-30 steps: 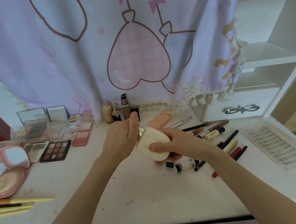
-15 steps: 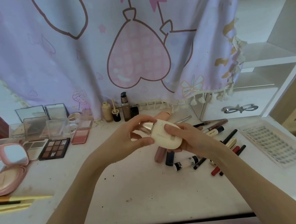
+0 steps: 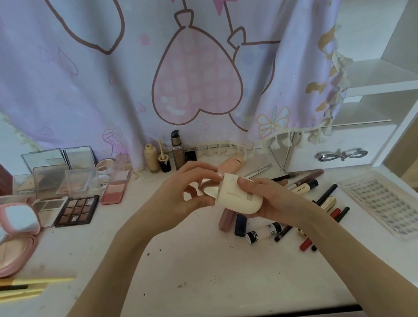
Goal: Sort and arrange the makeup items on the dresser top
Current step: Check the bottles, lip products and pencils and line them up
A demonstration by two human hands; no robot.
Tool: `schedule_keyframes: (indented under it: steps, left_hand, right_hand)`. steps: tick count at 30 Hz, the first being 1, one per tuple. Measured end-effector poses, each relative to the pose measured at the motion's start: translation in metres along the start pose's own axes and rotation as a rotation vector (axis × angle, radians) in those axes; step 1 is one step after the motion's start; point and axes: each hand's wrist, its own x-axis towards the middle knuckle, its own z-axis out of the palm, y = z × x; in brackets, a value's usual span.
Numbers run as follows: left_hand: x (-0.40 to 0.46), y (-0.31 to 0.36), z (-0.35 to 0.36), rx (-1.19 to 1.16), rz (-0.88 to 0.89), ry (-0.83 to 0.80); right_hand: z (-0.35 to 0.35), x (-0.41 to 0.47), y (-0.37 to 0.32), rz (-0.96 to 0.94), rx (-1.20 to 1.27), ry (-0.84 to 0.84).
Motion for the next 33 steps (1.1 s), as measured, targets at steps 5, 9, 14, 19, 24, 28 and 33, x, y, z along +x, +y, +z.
schedule_keyframes:
  steps: [5, 9, 14, 19, 24, 28, 33]
  left_hand:
    - [0.002, -0.001, 0.004, 0.045, -0.145, 0.079]
    - [0.000, -0.003, 0.005, -0.040, -0.077, 0.076]
    - [0.003, 0.000, 0.007, -0.105, -0.123, 0.169]
    - [0.002, 0.002, 0.000, -0.005, -0.133, -0.040]
    - [0.005, 0.002, 0.001, 0.093, -0.123, -0.062]
    - [0.007, 0.000, 0.003, 0.124, -0.143, -0.027]
    - [0.011, -0.005, 0.010, 0.293, -0.117, 0.116]
  right_hand:
    - [0.000, -0.001, 0.002, -0.027, -0.101, -0.022]
    - [-0.004, 0.001, 0.003, -0.025, -0.090, 0.008]
    - [-0.005, 0.001, 0.005, -0.051, -0.135, -0.011]
    - [-0.011, 0.001, 0.008, -0.047, -0.084, -0.002]
    - [-0.014, 0.000, 0.004, -0.012, -0.018, -0.016]
    - [-0.015, 0.001, 0.002, 0.017, 0.004, -0.027]
    - [-0.013, 0.007, 0.001, 0.042, -0.045, -0.020]
